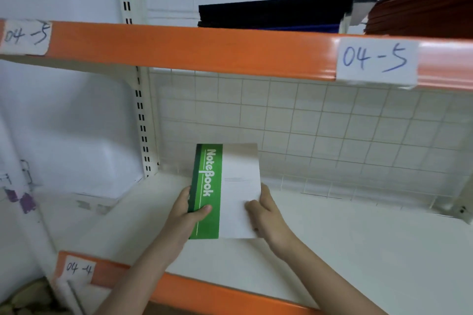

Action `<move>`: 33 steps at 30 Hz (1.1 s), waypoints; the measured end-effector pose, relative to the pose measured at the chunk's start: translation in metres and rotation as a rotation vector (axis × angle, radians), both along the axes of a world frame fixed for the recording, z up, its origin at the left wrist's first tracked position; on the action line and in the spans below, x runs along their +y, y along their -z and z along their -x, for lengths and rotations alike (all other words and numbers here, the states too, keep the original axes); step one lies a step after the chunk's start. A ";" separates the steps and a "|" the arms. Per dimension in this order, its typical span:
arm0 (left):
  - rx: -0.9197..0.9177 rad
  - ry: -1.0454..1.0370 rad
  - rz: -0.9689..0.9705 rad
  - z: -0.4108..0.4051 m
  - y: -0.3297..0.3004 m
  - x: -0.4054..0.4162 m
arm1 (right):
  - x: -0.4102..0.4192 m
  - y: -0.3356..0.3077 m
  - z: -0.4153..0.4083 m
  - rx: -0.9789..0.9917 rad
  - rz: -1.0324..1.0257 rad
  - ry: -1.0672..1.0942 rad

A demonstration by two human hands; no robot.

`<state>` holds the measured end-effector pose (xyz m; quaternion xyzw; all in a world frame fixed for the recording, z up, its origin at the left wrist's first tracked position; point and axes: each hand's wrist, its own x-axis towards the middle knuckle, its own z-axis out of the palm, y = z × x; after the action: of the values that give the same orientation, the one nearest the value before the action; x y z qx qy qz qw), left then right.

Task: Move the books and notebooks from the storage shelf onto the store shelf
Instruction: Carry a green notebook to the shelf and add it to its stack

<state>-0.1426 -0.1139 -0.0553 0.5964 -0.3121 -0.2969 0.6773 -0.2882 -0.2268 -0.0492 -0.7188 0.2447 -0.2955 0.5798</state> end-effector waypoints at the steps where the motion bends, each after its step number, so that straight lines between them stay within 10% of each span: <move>1: 0.006 0.020 -0.011 0.012 0.000 -0.001 | 0.002 0.001 0.013 0.016 -0.012 0.027; 33: -0.060 0.670 -0.099 0.524 0.009 -0.105 | 0.035 0.000 0.537 0.075 -0.131 0.884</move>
<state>-0.6668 -0.2193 -0.0641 0.5011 -0.4957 -0.5002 0.5030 -0.8256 -0.1922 -0.0490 -0.5173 0.5675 -0.4723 0.4326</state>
